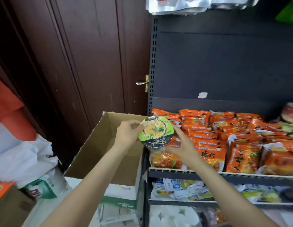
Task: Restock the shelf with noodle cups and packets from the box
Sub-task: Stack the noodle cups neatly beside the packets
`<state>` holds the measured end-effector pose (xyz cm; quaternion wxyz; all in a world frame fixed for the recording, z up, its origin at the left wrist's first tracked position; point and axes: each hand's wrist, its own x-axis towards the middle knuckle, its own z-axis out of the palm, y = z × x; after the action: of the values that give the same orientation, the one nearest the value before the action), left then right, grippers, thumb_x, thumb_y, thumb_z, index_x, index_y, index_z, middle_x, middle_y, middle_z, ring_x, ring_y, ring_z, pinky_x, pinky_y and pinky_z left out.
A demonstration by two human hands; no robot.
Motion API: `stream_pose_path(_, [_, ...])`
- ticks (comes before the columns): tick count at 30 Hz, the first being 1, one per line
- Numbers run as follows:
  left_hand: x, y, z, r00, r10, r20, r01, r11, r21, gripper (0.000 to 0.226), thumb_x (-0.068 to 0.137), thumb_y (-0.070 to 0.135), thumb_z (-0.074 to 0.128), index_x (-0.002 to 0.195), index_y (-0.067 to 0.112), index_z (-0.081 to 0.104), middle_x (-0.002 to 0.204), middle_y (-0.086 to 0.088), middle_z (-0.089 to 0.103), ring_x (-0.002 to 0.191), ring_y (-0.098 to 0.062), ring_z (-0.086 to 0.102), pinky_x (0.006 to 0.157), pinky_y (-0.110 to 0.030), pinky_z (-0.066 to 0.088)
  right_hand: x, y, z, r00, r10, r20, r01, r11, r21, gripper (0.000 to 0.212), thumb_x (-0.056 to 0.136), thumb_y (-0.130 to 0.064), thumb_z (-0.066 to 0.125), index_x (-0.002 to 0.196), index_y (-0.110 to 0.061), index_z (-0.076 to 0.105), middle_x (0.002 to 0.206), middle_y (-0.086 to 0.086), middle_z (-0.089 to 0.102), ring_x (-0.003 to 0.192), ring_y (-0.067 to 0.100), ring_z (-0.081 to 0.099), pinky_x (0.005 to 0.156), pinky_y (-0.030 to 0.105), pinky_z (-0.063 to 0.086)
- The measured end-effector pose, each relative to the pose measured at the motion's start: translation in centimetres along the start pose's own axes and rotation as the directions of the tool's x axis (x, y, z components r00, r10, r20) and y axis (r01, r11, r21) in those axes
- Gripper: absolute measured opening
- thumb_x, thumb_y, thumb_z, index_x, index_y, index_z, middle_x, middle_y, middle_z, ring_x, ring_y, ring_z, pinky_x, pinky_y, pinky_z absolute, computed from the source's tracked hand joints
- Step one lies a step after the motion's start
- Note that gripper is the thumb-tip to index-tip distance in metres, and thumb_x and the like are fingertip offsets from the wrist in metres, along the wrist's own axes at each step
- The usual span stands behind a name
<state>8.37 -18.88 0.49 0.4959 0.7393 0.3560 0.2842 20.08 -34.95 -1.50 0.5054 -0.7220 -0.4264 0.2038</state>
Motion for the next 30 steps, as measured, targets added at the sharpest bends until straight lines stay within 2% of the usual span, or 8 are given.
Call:
stream_pose_path(5, [-3.2, 6.7, 10.6, 0.988, 0.112, 0.102, -0.096, 0.984, -0.153, 0.011, 0.087, 0.029, 0.065, 0.093, 0.021, 0.067, 0.084, 0.002, 0.067, 0.079, -0.012, 0.062, 0.076, -0.035, 0.055, -4.3, 2.7, -10.9, 0.98, 0.021, -0.197, -0.009, 0.998, 0.06, 0.074, 0.074, -0.026, 0.078, 0.137, -0.032, 0.04, 0.133, -0.02, 0.049, 0.123, 0.001, 0.045, 0.102, 0.031, 0.041])
stream_pose_path(10, [-7.6, 12.1, 23.1, 0.948, 0.213, 0.237, -0.127, 0.934, -0.335, 0.015, 0.09, 0.012, 0.06, 0.098, 0.023, 0.063, 0.09, 0.014, 0.066, 0.085, 0.003, 0.062, 0.082, -0.016, 0.048, -9.4, 6.6, -23.1, 0.94, 0.049, -0.337, -0.024, 0.997, 0.078, 0.061, 0.077, -0.015, 0.075, 0.124, -0.03, 0.039, 0.109, -0.031, 0.046, 0.091, -0.028, 0.045, 0.073, -0.004, 0.037])
stream_pose_path(13, [-9.1, 14.6, 29.9, 0.904, 0.271, 0.33, -0.148, 0.923, -0.355, 0.025, 0.09, 0.009, 0.058, 0.104, 0.029, 0.06, 0.099, 0.016, 0.064, 0.087, 0.011, 0.058, 0.077, -0.011, 0.047, -11.9, 9.3, -29.9, 0.919, 0.091, -0.384, -0.077, 0.996, 0.052, 0.062, 0.076, -0.022, 0.075, 0.129, -0.028, 0.042, 0.117, -0.023, 0.051, 0.103, -0.013, 0.049, 0.081, 0.005, 0.041])
stream_pose_path(16, [-9.6, 16.6, 36.1, 0.865, 0.271, 0.421, -0.158, 0.946, -0.284, 0.033, 0.091, 0.013, 0.058, 0.122, 0.024, 0.056, 0.111, 0.011, 0.06, 0.103, -0.002, 0.056, 0.087, -0.014, 0.046, -13.5, 11.9, -35.7, 0.892, 0.09, -0.442, -0.097, 0.995, 0.007, 0.072, 0.073, -0.032, 0.076, 0.136, -0.028, 0.042, 0.134, -0.011, 0.05, 0.121, 0.009, 0.05, 0.096, 0.031, 0.045])
stream_pose_path(20, [-9.2, 19.0, 43.6, 0.837, 0.202, 0.508, -0.085, 0.966, -0.245, 0.04, 0.091, 0.023, 0.06, 0.129, 0.028, 0.052, 0.108, 0.002, 0.062, 0.102, -0.014, 0.059, 0.086, -0.031, 0.049, -14.3, 14.7, -42.0, 0.862, 0.077, -0.501, -0.09, 0.996, -0.002, 0.063, 0.08, -0.016, 0.073, 0.132, -0.028, 0.04, 0.131, -0.009, 0.049, 0.118, 0.007, 0.048, 0.093, 0.019, 0.041])
stream_pose_path(23, [-7.7, 20.3, 48.6, 0.822, 0.239, 0.517, -0.13, 0.963, -0.238, 0.032, 0.089, 0.022, 0.062, 0.118, 0.032, 0.053, 0.108, 0.0, 0.065, 0.1, -0.014, 0.061, 0.085, -0.03, 0.049, -13.7, 17.2, -46.1, 0.847, 0.097, -0.523, -0.102, 0.995, 0.019, 0.067, 0.08, -0.014, 0.072, 0.134, -0.024, 0.034, 0.134, -0.001, 0.048, 0.122, 0.016, 0.049, 0.099, 0.029, 0.042])
stream_pose_path(27, [-5.4, 21.1, 54.5, 0.8, 0.195, 0.568, -0.11, 0.977, -0.181, 0.042, 0.088, 0.025, 0.064, 0.127, 0.023, 0.05, 0.11, -0.005, 0.065, 0.102, -0.019, 0.062, 0.086, -0.031, 0.05, -11.8, 20.0, -50.6, 0.837, 0.094, -0.539, -0.139, 0.989, -0.044, 0.07, 0.076, -0.009, 0.075, 0.133, -0.013, 0.034, 0.118, -0.005, 0.05, 0.107, 0.009, 0.049, 0.076, -0.001, 0.038])
stream_pose_path(30, [-4.1, 21.6, 57.8, 0.799, 0.166, 0.578, -0.126, 0.986, -0.109, 0.044, 0.088, 0.026, 0.063, 0.129, 0.021, 0.046, 0.108, -0.002, 0.063, 0.102, -0.018, 0.061, 0.088, -0.032, 0.049, -10.2, 22.1, -53.1, 0.826, 0.097, -0.556, -0.177, 0.98, -0.093, 0.074, 0.072, -0.011, 0.079, 0.134, -0.009, 0.039, 0.121, -0.001, 0.051, 0.11, 0.011, 0.05, 0.083, 0.007, 0.039])
